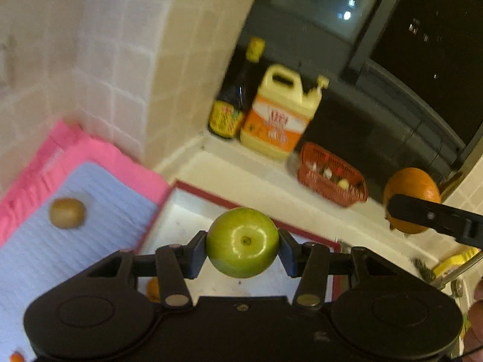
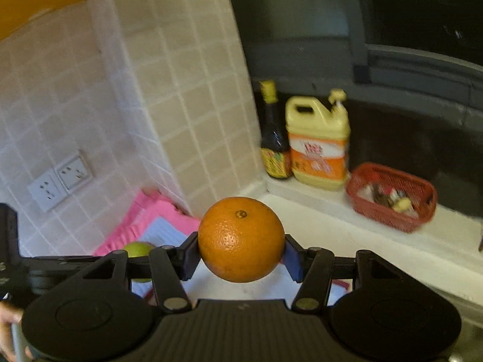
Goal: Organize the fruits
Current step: 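Carry the apple and orange over the red box and open both tools, then move both open tools back over the mat toward the remaining fruits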
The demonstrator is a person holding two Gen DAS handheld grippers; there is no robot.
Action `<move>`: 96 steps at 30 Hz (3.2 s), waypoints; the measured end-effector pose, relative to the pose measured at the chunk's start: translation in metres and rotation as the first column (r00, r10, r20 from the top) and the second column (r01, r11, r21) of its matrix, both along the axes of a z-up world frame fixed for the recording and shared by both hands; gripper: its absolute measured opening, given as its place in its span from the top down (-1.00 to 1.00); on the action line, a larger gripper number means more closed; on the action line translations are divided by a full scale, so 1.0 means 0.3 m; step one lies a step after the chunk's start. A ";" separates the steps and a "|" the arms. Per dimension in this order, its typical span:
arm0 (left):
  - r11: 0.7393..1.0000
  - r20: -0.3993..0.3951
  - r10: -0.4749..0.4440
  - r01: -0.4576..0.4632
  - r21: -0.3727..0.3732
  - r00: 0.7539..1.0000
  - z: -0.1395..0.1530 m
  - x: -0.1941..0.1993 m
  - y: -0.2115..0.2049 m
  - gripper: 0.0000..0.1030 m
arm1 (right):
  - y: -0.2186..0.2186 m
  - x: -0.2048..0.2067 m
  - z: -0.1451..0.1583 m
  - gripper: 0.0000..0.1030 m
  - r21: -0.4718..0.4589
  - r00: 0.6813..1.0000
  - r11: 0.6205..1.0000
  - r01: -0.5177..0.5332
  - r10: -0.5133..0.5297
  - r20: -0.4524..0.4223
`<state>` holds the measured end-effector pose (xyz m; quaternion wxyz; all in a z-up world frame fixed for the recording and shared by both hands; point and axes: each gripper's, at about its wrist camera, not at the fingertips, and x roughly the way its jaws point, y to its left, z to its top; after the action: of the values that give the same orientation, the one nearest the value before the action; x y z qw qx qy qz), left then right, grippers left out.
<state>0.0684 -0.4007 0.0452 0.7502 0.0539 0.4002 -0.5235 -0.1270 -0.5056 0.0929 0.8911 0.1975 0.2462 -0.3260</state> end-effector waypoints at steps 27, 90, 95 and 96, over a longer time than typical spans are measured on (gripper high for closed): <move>0.963 -0.204 0.071 -0.015 0.268 0.976 -0.471 0.135 -0.242 -0.14 | -0.212 0.227 -0.570 -0.14 0.289 0.873 0.951 -0.115 0.236 -0.428; 0.744 0.085 0.669 -0.664 -0.081 0.739 0.137 0.030 1.329 -0.51 | 0.326 0.751 0.041 -0.54 0.079 0.875 0.879 -0.470 0.476 -0.084; 0.794 0.005 0.608 -0.608 0.017 0.794 -0.085 0.015 1.335 -0.51 | 0.483 0.959 -0.143 -0.51 0.151 0.792 0.802 -0.577 0.595 -0.136; 0.806 -0.013 0.591 -0.590 0.042 0.807 -0.140 0.009 1.328 -0.51 | 0.511 0.997 -0.192 -0.48 0.175 0.773 0.785 -0.594 0.618 -0.146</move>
<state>0.0712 -0.0024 0.0033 0.8695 -0.0662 0.4160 -0.2580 0.1721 -0.3522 0.0353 0.9065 0.1271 0.4019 -0.0236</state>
